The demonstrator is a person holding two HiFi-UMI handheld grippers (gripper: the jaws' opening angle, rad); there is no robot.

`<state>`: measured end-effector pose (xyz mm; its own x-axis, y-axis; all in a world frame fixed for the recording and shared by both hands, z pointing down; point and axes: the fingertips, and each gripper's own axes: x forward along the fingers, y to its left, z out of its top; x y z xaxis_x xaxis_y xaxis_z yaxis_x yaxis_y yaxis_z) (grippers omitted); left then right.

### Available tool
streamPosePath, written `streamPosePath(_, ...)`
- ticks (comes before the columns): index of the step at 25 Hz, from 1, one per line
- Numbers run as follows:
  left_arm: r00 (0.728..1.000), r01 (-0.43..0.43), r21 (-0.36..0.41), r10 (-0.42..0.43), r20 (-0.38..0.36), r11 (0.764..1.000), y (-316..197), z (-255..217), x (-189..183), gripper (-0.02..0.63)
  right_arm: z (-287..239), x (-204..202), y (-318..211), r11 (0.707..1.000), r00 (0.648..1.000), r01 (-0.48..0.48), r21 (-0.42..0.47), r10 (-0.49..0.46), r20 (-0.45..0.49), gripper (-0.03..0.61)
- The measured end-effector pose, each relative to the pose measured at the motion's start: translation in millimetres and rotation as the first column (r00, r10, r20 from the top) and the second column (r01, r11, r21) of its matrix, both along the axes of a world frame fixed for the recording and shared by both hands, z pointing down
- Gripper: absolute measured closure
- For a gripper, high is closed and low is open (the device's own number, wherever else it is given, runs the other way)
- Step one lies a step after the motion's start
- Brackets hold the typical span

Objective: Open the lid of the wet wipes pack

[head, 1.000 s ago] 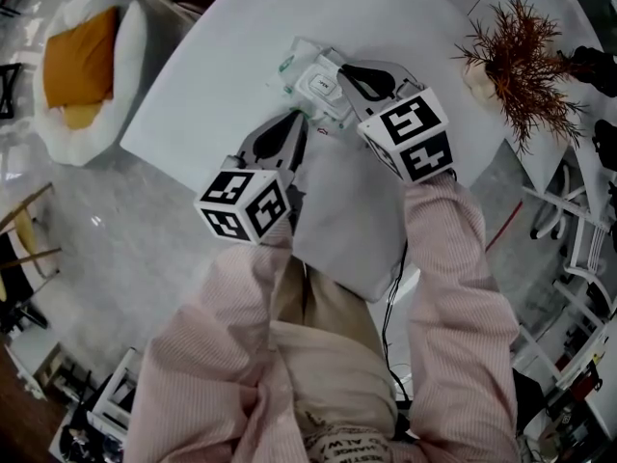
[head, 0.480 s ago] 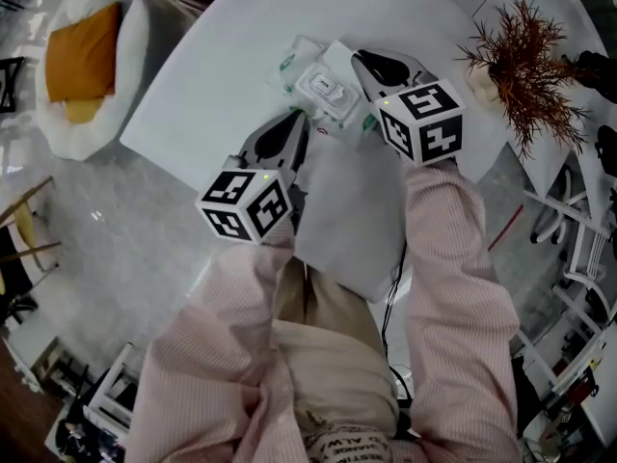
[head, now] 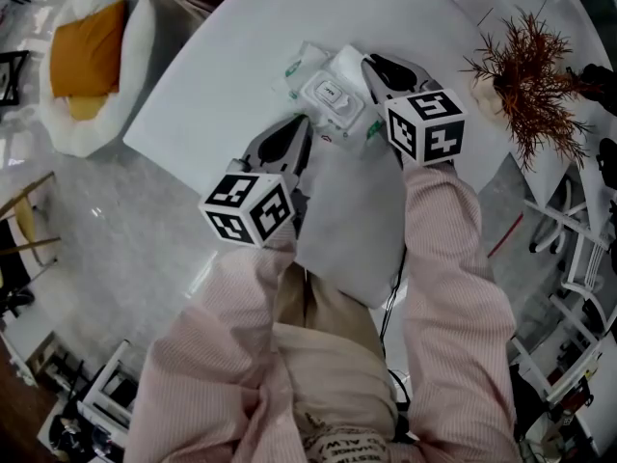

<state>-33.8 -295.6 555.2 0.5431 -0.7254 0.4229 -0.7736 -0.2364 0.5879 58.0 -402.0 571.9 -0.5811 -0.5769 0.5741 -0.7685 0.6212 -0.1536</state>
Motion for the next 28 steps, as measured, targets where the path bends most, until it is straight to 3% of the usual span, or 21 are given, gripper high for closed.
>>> streamPosePath(9,1.0,-0.01,-0.007,0.01,-0.009,1.0,1,1,3,0.617,2,3,-2,0.999,0.999,-0.039,0.018,0.039,0.028,0.546)
streamPosePath(17,1.0,-0.014,0.021,0.014,-0.014,1.0,-2,-13,-1,0.617,-22,5,1,0.995,0.984,-0.089,0.048,0.081,0.156,0.509)
streamPosePath(21,1.0,-0.021,0.058,0.022,-0.01,0.998,-3,-32,-5,0.617,-44,11,5,0.987,0.965,-0.152,0.053,0.137,0.222,0.529)
streamPosePath(28,0.998,-0.065,0.168,0.063,0.021,0.984,-1,-81,-14,0.617,-83,9,31,0.979,0.964,-0.177,0.104,0.151,0.218,0.569)
